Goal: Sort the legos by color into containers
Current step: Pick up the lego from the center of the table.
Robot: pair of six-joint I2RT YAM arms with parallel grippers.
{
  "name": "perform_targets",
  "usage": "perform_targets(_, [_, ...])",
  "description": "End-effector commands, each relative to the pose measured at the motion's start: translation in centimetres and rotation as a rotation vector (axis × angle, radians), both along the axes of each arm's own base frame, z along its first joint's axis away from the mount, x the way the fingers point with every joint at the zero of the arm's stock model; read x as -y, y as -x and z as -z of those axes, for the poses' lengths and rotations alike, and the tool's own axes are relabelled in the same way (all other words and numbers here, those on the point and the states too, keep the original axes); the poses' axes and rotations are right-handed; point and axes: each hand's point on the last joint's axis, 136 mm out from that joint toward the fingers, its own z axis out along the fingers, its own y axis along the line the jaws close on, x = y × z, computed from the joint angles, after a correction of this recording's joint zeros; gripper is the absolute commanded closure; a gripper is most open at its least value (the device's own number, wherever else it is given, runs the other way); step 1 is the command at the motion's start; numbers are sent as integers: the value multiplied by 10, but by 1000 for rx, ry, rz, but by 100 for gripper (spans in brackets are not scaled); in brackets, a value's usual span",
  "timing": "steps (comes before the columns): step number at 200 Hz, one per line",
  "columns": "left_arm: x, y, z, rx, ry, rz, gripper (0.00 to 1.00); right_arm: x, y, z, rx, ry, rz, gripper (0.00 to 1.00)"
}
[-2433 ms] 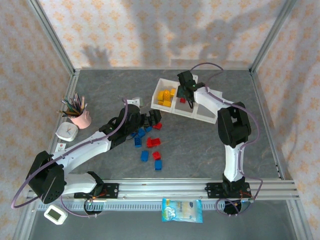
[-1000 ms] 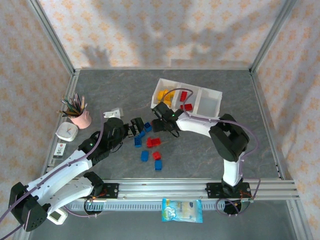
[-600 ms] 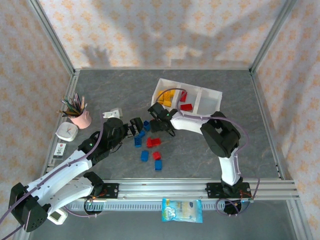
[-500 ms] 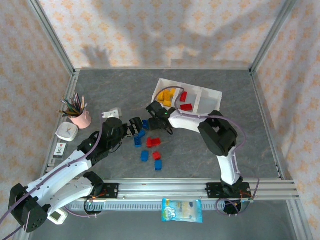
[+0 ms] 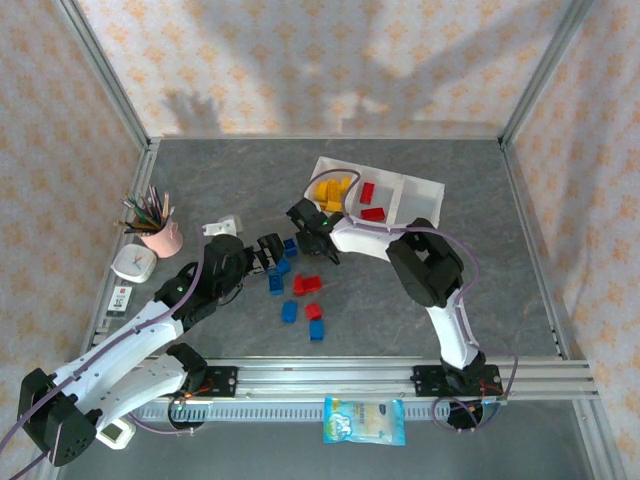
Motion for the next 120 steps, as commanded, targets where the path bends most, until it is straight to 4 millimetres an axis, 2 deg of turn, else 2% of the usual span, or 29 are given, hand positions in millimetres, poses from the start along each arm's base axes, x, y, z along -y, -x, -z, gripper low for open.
perform_targets(1, [-1,-1,-3,7,2,-4,1,-1,1,-5,4,-6,-10,63])
perform_targets(37, [6,-3,-6,2,6,29,1,10,10,-24,10,-36,18,69])
perform_targets(57, [11,-4,-7,0,16,52,1,23,14,-37,10,-65,57,70])
perform_targets(91, [25,-6,-8,-1,44,101,1,56,15,-62,19,-107,156,70])
perform_targets(120, [42,-9,-6,-4,61,150,1,89,1,-90,58,-146,257,71])
